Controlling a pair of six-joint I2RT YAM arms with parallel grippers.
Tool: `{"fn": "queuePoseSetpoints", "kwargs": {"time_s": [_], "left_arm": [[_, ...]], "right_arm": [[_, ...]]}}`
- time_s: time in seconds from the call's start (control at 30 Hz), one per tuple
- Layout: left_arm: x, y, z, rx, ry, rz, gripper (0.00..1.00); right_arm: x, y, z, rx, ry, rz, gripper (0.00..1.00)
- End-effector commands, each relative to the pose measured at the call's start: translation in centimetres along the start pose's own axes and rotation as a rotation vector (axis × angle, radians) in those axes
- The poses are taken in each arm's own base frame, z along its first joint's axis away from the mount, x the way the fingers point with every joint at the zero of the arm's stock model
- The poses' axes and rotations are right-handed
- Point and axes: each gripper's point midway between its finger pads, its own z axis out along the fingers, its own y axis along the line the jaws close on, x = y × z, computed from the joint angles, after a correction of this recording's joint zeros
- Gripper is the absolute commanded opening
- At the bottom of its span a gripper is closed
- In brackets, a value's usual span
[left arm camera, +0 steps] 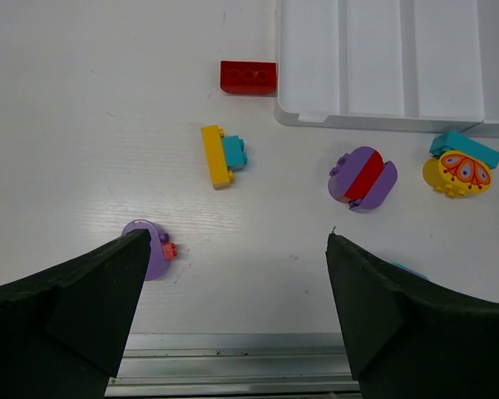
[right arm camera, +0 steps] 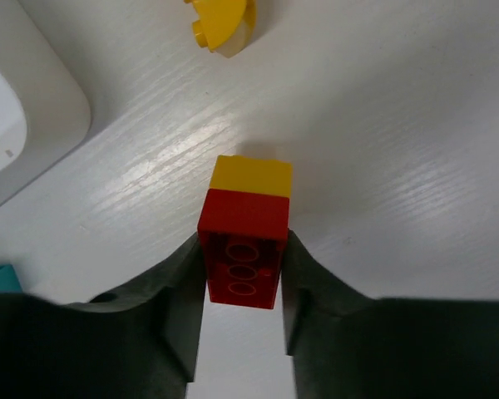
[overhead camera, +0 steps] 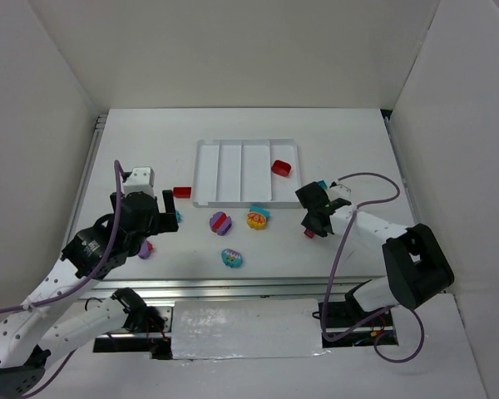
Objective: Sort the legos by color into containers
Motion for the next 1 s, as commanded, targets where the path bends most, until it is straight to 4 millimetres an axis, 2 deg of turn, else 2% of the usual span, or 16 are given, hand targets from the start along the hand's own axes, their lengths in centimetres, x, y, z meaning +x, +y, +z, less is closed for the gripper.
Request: {"fn": "queuePoseSetpoints", "kwargs": {"time_s": [0.0, 0.03, 0.07, 0.17, 0.2, 0.27, 0.3, 0.33, 0.37, 0.4, 0.43, 0.47, 0.5, 0.63, 0.77, 0.97], "left_arm": [[-0.8, -0.4, 0.0, 0.020, -0.028, -0.004, 0.99], [-0.8, -0.5, 0.0, 0.024, -0.029, -0.004, 0.99], [-0.7, -0.5, 0.1, 0.025, -0.025, 0.000, 0.99], [-0.8, -0.7, 0.0, 0.034, -0.026, 0.000, 1.00], [-0.9, -0.9, -0.1, 0.048, -0.024, -0.003, 0.99], [-1.3, -1.5, -0.7, 0.087, -0.027, -0.042, 1.00], [-1.2, -3.1, -1.4, 0.181, -0.007, -0.055, 0.99], [-2.1, -4.5, -1.9, 0.265, -0.033, -0.077, 0.99], [-2.2, -5.7, -2.6, 0.344, -0.038, -0.091, 1.00], [-1.9, -8.0, -3.9, 0.490, -0.009, -0.092, 1.00], [-2.0, -9.5, -4.8, 0.584, -0.007, -0.091, 0.99], [-2.9, -11.2, -5.6, 0.694, -0.048, -0.069, 1.00], [-2.0, -13.7, -7.9, 0.889, -0.003, -0.024, 0.99], [-1.4, -17.8, -12.7, 1.293, 0.027, 0.046, 0.99], [-1.1, -18.6, -13.4, 1.380, 0.023, 0.029, 1.00], [0.1, -19.6, -13.6, 1.461, 0.069, 0.009, 0.98]], "right_arm": [[-1.9, 2.1, -0.6, -0.064, -0.072, 0.006, 0.32], [-1.9, 2.2, -0.7, -0.075, -0.075, -0.005, 0.04], [-2.1, 2.2, -0.8, -0.077, -0.084, -0.012, 0.00], [-1.9, 3.5, -1.7, -0.183, -0.074, -0.071, 0.00], [-2.1, 4.5, -3.0, -0.265, -0.078, -0.084, 0.00], [0.0, 7.9, -5.7, -0.552, -0.002, -0.203, 0.00], [0.6, 9.1, -8.2, -0.724, -0.007, -0.319, 0.00], [2.9, 11.5, -12.9, -1.027, 0.084, -0.417, 0.00], [3.5, 11.8, -16.2, -1.188, 0.087, -0.486, 0.00], [4.3, 12.0, -18.5, -1.337, 0.059, -0.578, 0.00], [5.0, 11.7, -20.5, -1.436, 0.070, -0.630, 0.00], [6.2, 10.6, -23.8, -1.599, 0.106, -0.711, 0.00], [6.6, 9.9, -25.0, -1.670, 0.100, -0.766, 0.00], [7.3, 8.0, -28.7, -1.851, 0.135, -0.872, 0.00], [8.0, 6.4, -31.8, -2.007, 0.180, -0.944, 0.00], [8.2, 6.5, -35.2, -2.108, 0.100, -0.953, 0.00]]}}
